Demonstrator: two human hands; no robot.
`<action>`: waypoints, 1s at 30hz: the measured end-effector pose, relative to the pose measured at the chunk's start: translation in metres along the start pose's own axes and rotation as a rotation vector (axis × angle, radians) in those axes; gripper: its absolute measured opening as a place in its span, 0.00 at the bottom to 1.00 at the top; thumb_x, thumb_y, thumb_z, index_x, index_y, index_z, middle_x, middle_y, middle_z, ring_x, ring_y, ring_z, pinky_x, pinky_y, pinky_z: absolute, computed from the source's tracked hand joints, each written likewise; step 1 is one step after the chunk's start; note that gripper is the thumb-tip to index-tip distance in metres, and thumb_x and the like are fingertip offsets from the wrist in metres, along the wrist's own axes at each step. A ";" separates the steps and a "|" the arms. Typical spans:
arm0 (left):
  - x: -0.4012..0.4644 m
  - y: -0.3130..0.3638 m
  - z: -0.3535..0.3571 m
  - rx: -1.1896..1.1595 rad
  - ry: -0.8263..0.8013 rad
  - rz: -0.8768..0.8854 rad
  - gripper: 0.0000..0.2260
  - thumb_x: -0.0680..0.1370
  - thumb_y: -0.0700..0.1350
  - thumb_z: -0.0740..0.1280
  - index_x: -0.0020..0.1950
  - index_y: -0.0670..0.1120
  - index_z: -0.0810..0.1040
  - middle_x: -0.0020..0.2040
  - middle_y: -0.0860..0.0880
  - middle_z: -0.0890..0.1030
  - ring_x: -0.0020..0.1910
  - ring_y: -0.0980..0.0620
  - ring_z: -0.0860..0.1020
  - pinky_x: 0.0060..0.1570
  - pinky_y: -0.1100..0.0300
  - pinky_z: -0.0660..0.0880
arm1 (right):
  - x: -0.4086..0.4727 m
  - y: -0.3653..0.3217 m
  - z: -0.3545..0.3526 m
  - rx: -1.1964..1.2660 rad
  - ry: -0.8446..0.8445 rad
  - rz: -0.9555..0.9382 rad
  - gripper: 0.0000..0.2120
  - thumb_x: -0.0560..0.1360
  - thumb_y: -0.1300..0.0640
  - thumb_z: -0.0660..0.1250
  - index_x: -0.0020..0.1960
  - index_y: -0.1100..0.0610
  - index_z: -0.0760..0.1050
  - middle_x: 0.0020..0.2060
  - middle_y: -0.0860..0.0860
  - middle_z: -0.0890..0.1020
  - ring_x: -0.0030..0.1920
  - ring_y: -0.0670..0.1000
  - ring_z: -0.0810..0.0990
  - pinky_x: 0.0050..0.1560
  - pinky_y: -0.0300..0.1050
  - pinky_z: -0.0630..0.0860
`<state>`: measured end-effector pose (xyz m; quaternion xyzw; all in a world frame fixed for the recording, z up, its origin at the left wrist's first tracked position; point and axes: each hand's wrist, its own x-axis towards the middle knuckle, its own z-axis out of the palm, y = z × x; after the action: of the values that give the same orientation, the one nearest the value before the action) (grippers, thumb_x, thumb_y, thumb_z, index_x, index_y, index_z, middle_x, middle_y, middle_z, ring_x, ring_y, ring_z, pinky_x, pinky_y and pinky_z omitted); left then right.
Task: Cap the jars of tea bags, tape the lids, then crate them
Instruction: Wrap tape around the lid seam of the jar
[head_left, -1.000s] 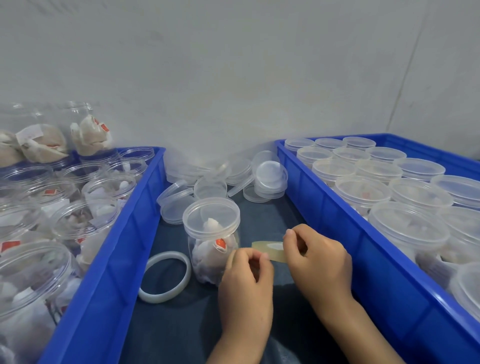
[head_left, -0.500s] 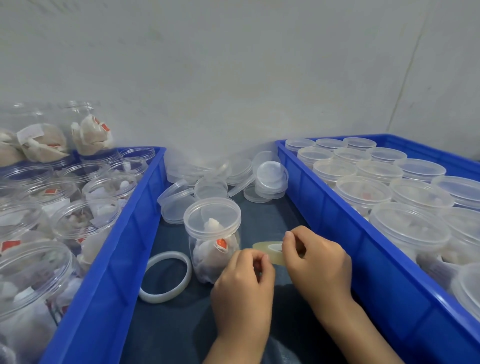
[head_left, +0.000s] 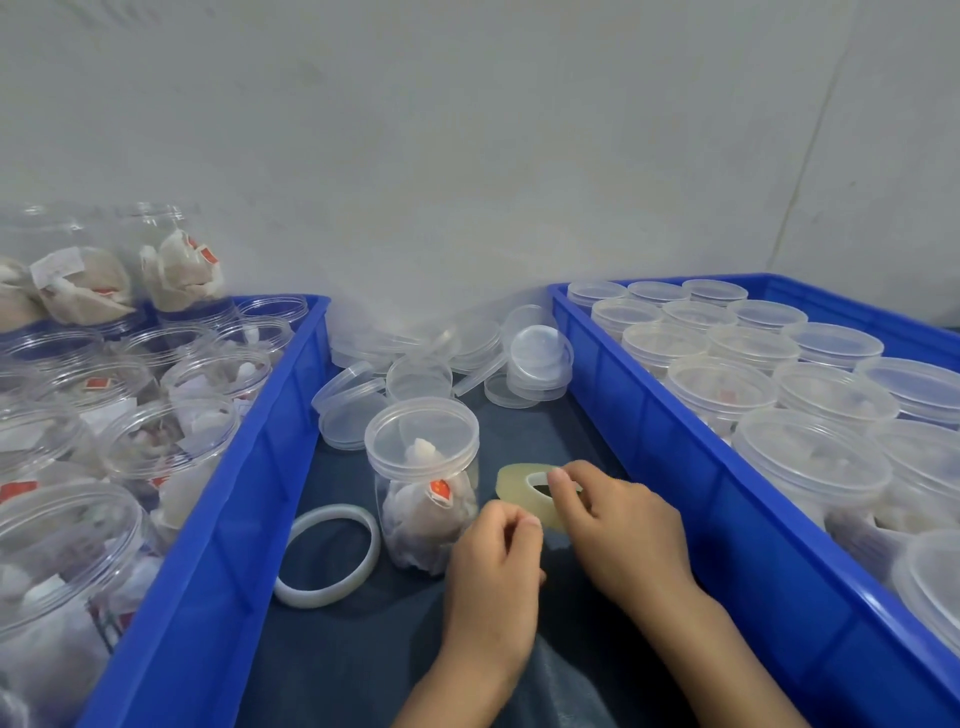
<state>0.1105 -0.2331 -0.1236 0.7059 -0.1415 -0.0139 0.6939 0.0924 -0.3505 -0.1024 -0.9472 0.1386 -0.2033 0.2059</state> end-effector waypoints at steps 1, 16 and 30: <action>0.002 0.001 -0.002 -0.029 -0.025 -0.024 0.12 0.75 0.48 0.65 0.33 0.46 0.71 0.26 0.53 0.73 0.26 0.57 0.71 0.33 0.60 0.70 | 0.000 0.001 -0.001 -0.032 -0.046 -0.001 0.20 0.75 0.36 0.43 0.54 0.39 0.70 0.40 0.41 0.78 0.45 0.46 0.76 0.36 0.43 0.65; 0.007 0.024 -0.032 0.726 0.399 0.694 0.14 0.76 0.51 0.60 0.36 0.43 0.73 0.32 0.49 0.74 0.28 0.49 0.72 0.25 0.58 0.67 | -0.003 0.006 -0.030 0.484 -0.290 -0.101 0.29 0.67 0.23 0.47 0.50 0.37 0.77 0.31 0.50 0.81 0.29 0.43 0.78 0.39 0.43 0.74; 0.025 0.023 -0.065 0.405 0.820 0.435 0.13 0.78 0.49 0.59 0.45 0.38 0.71 0.42 0.48 0.70 0.37 0.53 0.65 0.36 0.59 0.60 | -0.005 0.011 -0.046 0.380 -0.006 -0.130 0.20 0.61 0.29 0.59 0.45 0.38 0.78 0.33 0.39 0.80 0.38 0.46 0.78 0.40 0.40 0.72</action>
<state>0.1439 -0.1754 -0.0948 0.7277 -0.0011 0.4373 0.5284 0.0659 -0.3739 -0.0708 -0.8988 0.0355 -0.2357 0.3678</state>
